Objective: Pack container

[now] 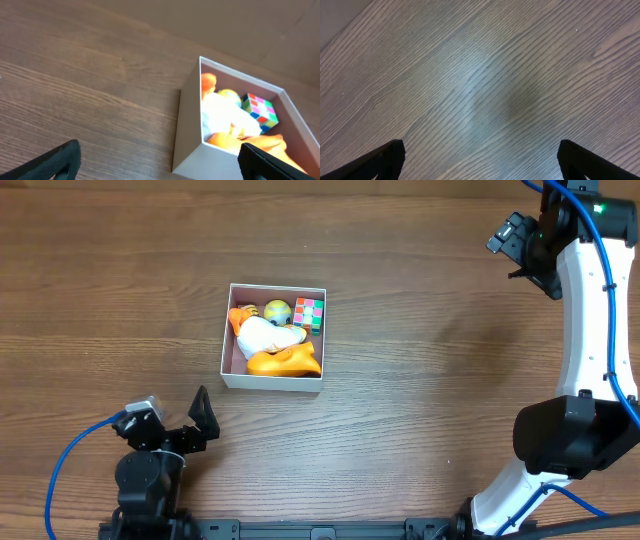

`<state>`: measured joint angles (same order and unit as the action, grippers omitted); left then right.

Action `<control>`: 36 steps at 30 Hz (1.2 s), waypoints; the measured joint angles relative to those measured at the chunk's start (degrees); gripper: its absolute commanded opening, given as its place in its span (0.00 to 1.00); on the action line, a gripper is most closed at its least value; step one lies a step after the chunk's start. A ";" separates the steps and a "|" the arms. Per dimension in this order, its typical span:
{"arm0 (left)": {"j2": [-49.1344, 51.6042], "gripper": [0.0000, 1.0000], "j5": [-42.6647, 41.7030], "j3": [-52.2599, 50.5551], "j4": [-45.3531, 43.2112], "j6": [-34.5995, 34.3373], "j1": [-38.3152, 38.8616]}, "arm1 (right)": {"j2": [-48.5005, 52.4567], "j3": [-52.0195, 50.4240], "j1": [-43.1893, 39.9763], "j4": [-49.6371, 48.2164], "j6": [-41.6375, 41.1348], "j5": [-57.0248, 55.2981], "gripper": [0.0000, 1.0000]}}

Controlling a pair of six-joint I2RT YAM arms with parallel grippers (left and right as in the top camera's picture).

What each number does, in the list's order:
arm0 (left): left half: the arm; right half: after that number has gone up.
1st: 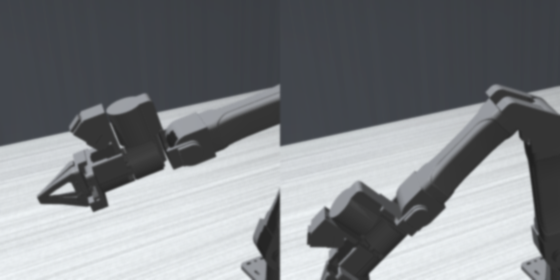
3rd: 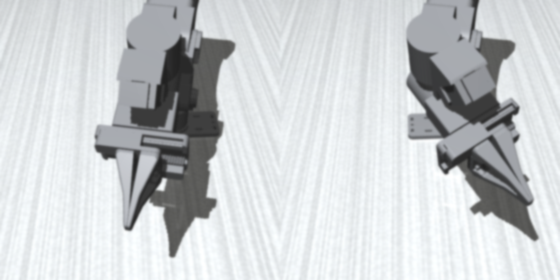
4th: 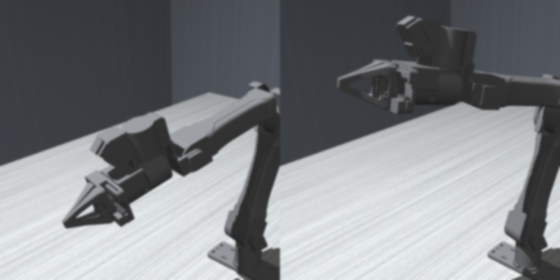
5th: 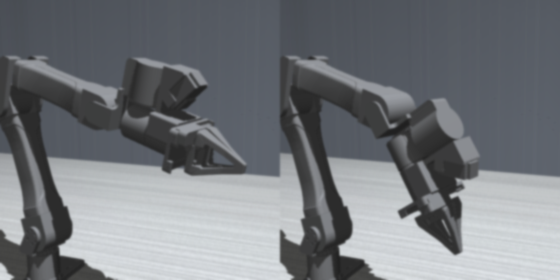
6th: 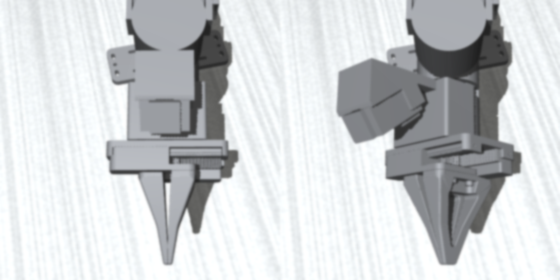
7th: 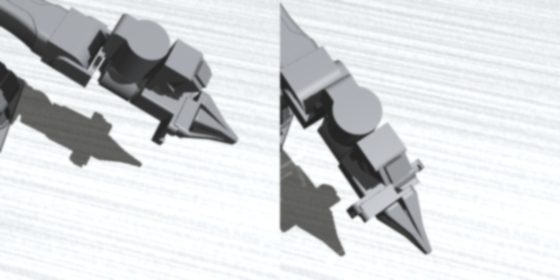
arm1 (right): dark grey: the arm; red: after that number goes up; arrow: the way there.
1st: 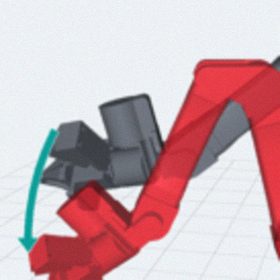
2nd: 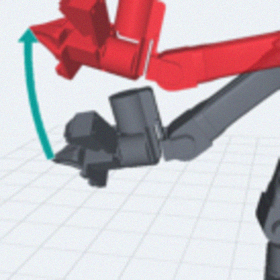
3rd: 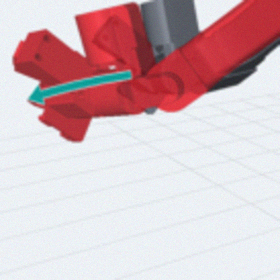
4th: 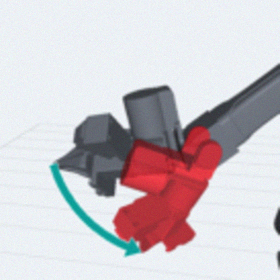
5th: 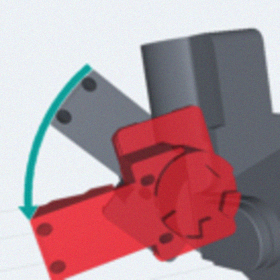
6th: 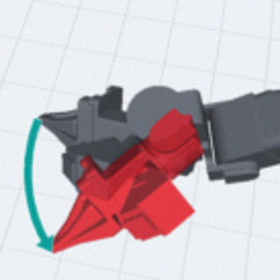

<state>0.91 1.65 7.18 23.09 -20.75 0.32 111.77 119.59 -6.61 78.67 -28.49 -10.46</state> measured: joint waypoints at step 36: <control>0.00 1.00 -0.20 -0.09 -0.39 4.28 0.00 | -0.07 0.00 0.02 0.11 0.02 -0.02 1.00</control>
<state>0.91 1.45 7.09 22.70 -16.47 0.32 111.70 119.59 -6.59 78.78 -28.47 -10.48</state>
